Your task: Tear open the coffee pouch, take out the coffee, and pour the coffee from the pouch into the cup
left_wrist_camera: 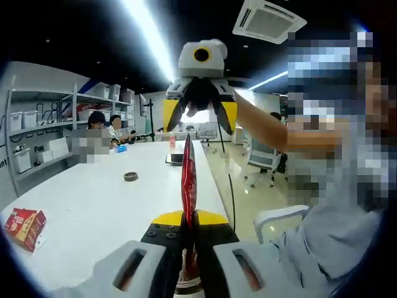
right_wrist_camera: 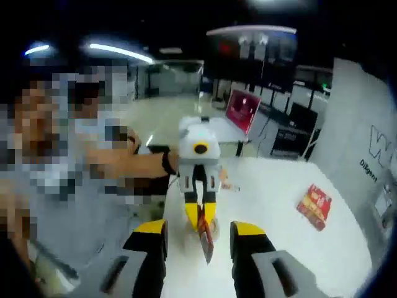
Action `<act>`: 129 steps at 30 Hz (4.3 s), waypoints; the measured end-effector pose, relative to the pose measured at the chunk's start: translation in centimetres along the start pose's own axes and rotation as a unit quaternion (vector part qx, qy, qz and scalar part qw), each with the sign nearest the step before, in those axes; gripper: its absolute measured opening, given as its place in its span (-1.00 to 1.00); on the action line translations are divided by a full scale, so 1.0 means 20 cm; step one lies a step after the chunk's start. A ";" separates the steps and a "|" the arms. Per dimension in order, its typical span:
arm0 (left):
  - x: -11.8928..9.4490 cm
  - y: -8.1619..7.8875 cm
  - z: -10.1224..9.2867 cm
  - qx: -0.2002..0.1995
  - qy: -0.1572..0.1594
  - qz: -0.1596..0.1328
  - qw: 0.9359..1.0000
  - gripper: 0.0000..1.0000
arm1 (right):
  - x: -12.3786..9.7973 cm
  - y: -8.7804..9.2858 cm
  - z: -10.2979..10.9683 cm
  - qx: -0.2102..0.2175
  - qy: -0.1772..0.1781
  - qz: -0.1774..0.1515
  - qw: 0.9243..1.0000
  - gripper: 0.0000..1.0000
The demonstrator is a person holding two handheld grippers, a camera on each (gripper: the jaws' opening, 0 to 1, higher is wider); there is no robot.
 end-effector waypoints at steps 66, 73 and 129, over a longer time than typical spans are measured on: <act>0.06 -0.07 0.02 0.019 0.048 -0.001 0.999 -0.79 | 0.33 0.41 0.10 0.073 0.075 -0.240 0.965 -0.80; 0.07 -0.08 0.01 0.025 0.050 0.009 0.998 -0.82 | 0.30 0.42 0.10 0.053 0.071 -0.259 0.962 -0.72; 0.03 -0.12 0.05 0.033 0.049 -0.048 0.997 -0.79 | 0.17 0.32 0.11 0.067 0.106 -0.262 0.957 -0.83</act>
Point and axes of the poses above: the point that each gripper's makers call its tool centre point, and the gripper's own axes: x roughly forward along the fingers, z roughly to its left, y roughly out of its underside, the point moved 10 cm from there along -x, roughly backward along the fingers, and after that the axes turned 2 degrees about y, right-handed, at the moved point
